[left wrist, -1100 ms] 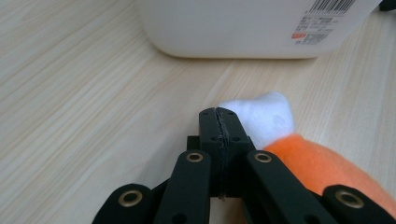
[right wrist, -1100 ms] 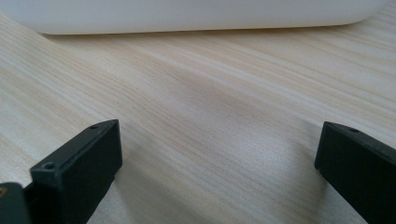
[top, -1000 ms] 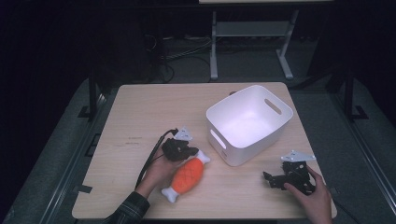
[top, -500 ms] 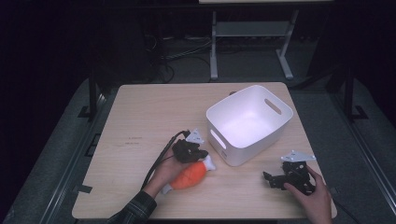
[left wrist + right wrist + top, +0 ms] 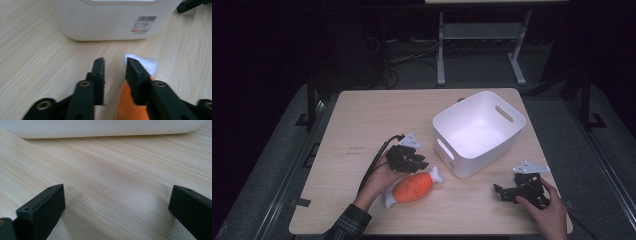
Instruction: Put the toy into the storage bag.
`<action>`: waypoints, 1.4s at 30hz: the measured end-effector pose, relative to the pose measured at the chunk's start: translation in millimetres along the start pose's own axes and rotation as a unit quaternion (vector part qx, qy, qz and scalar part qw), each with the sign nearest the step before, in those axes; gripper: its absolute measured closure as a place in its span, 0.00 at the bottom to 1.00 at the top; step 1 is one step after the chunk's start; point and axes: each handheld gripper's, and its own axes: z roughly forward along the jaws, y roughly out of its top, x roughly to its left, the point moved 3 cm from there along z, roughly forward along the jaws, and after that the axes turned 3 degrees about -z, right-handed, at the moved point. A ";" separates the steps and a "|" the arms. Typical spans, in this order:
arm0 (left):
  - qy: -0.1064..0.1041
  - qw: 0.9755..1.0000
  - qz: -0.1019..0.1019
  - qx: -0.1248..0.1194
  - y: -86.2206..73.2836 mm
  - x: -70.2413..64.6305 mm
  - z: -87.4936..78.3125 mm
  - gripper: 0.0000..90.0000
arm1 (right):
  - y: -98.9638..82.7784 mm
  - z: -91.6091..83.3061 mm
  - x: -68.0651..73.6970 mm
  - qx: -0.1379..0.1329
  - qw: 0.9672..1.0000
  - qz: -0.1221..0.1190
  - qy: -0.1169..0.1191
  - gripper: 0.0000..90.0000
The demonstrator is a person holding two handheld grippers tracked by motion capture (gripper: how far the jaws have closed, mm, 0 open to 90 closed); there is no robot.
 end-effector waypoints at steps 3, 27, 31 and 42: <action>-0.005 1.000 -0.006 0.003 -1.6 0.8 -5.6 0.60 | 0.0 0.0 0.0 0.000 1.000 0.000 0.000 0.00; -0.005 0.998 0.007 0.056 -22.5 -17.8 -28.4 0.14 | 0.0 0.0 0.0 0.000 1.000 0.000 0.000 0.00; 0.001 0.998 0.016 0.064 -23.6 -24.9 -29.1 0.14 | 0.0 0.0 -0.1 0.000 1.000 0.000 0.000 0.00; 0.021 0.995 0.042 0.087 -28.5 -38.3 -23.6 0.14 | 0.0 0.0 0.0 0.000 1.000 0.000 0.000 0.00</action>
